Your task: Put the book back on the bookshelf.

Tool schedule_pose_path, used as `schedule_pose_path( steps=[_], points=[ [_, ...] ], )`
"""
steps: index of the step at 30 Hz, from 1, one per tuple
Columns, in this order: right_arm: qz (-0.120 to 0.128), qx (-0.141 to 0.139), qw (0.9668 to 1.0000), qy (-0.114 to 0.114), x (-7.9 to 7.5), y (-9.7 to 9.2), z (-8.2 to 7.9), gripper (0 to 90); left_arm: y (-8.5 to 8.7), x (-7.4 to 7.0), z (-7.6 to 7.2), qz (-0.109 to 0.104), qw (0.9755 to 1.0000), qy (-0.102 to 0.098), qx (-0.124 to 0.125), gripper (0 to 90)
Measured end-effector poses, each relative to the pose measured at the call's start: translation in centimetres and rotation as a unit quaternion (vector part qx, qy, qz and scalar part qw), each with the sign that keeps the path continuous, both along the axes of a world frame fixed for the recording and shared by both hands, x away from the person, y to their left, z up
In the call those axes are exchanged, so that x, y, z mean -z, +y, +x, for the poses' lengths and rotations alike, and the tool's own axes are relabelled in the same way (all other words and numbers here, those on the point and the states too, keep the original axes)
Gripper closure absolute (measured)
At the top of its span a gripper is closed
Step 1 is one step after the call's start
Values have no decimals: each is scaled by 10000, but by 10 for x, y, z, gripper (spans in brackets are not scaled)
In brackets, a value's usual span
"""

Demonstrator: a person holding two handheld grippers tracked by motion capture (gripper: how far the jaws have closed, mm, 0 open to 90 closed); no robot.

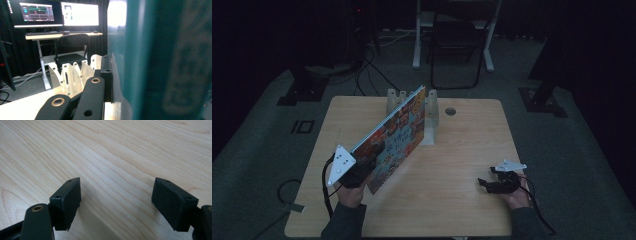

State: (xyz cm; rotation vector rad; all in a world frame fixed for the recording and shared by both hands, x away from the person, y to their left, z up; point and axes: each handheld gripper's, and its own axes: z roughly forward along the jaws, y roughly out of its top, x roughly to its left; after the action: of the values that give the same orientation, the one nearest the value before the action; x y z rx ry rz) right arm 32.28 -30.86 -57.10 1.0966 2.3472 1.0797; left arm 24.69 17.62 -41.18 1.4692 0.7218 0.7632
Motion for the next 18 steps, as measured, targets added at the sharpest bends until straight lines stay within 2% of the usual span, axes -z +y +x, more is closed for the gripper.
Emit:
schedule_pose_path(
  steps=[18],
  points=[
    [2,-3,10000,6,0,0,0,228,7,1,1,-51,9998,38,-195,811]
  ],
)
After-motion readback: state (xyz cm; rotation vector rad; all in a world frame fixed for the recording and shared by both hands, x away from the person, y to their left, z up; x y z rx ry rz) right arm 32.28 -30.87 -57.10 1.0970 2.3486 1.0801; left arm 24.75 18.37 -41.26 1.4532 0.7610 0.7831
